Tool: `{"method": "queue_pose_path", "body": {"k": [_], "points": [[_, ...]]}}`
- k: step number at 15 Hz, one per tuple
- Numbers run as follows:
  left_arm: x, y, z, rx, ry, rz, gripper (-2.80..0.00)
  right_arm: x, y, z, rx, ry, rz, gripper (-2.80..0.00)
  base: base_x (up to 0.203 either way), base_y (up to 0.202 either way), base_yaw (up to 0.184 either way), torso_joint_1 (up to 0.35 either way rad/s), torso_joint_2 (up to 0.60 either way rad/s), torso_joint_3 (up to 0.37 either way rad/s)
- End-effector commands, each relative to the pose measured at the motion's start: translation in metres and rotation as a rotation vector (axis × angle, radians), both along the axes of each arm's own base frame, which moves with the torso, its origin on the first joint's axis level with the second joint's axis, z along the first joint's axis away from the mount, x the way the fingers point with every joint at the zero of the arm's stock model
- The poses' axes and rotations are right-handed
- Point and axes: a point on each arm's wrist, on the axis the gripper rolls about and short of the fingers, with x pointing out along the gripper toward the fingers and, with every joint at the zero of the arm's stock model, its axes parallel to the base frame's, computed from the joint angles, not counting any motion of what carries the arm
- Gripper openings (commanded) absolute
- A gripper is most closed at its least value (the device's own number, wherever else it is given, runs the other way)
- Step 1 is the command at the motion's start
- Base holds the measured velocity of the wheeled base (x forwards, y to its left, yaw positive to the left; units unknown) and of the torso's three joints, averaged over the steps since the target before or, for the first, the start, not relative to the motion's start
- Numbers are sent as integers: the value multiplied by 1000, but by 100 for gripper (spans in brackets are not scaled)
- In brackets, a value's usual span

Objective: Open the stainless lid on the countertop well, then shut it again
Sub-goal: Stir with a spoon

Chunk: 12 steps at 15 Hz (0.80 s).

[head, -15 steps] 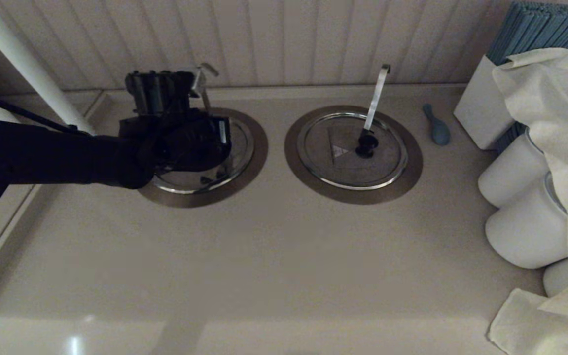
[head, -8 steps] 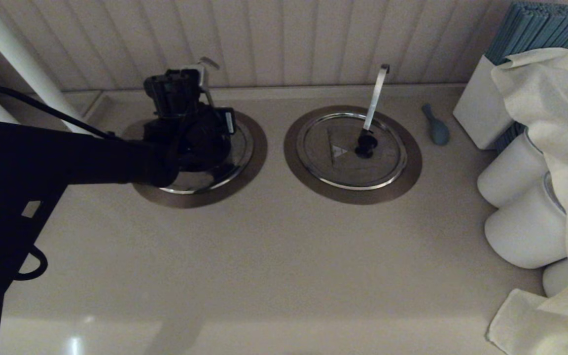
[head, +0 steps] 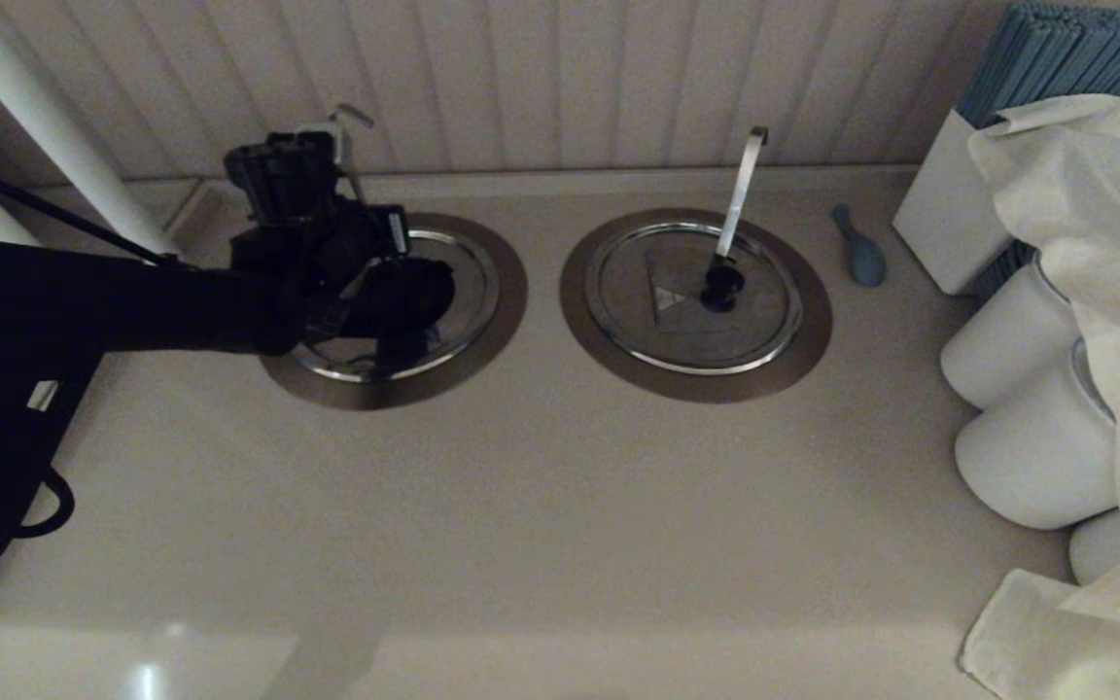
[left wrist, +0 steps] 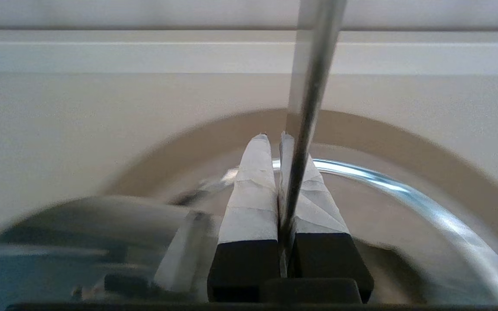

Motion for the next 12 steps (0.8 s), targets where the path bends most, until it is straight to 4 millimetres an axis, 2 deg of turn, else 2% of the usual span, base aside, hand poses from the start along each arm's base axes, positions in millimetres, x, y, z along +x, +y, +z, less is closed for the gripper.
{"method": "queue_pose_path", "body": {"k": [1, 8, 12], "points": [[-4, 7, 7, -2, -14, 13, -280, 0, 0, 0, 0, 1, 0, -280, 0, 0, 0, 0, 0, 0], [-31, 9, 6, 76, 92, -77, -280, 0, 0, 0, 0, 0, -1, -280, 0, 0, 0, 0, 0, 0], [-51, 11, 13, 90, 166, -161, -280, 0, 0, 0, 0, 1, -1, -280, 0, 0, 0, 0, 0, 0]]}}
